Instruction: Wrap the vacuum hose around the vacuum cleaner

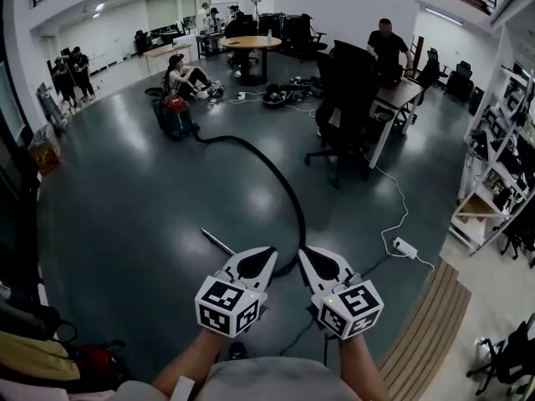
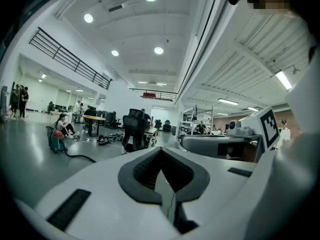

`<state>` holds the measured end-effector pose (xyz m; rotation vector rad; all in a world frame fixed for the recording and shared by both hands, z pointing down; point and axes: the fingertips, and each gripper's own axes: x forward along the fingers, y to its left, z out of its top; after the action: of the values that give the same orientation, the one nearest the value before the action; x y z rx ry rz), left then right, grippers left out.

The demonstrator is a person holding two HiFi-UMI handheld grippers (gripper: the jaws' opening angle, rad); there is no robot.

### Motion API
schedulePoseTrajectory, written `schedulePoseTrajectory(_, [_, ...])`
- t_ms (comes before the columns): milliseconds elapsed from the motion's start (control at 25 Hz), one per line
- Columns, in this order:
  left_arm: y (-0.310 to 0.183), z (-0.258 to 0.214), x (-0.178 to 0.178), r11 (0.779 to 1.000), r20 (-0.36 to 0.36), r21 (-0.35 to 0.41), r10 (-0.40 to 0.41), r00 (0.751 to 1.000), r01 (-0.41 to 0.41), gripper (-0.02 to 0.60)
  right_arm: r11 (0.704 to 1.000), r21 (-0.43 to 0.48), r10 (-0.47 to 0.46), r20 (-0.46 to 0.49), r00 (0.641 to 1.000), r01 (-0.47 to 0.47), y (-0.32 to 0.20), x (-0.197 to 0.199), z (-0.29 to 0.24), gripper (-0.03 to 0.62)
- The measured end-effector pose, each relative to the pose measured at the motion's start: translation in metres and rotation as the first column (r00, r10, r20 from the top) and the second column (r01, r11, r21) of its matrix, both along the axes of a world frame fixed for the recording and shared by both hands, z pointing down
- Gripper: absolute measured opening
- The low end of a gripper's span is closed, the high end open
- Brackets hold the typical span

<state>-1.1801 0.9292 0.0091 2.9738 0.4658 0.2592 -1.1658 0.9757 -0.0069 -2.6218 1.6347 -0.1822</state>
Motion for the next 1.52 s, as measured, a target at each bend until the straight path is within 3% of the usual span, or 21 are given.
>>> schedulePoseTrajectory(320, [-0.031,0.006,0.002,1.0,0.007,-0.006,0.003,1.0,-0.003,0.008,0.999,-0.047,-0.001,-0.009,1.0,0.0,-0.026,-0.001,0.009,0.003])
schedulePoseTrajectory(1040, [-0.156,0.019,0.003,0.997,0.021,0.011,0.072,0.997,-0.072,0.008,0.991,-0.111,0.078,-0.011,0.997,-0.079,-0.142,0.005,0.027,0.003])
schedulePoseTrajectory(1280, [-0.174,0.034,0.007,0.996,0.044,0.002,0.087,0.995,-0.087,0.008,0.988,-0.131,0.077,0.003,0.997,-0.076,-0.161,0.009,0.037,0.003])
schedulePoseTrajectory(1520, [-0.173,0.044,0.039,0.996,0.067,0.001,0.087,0.994,-0.087,0.008,0.988,-0.135,0.077,0.03,0.997,-0.072,-0.163,0.043,0.048,0.003])
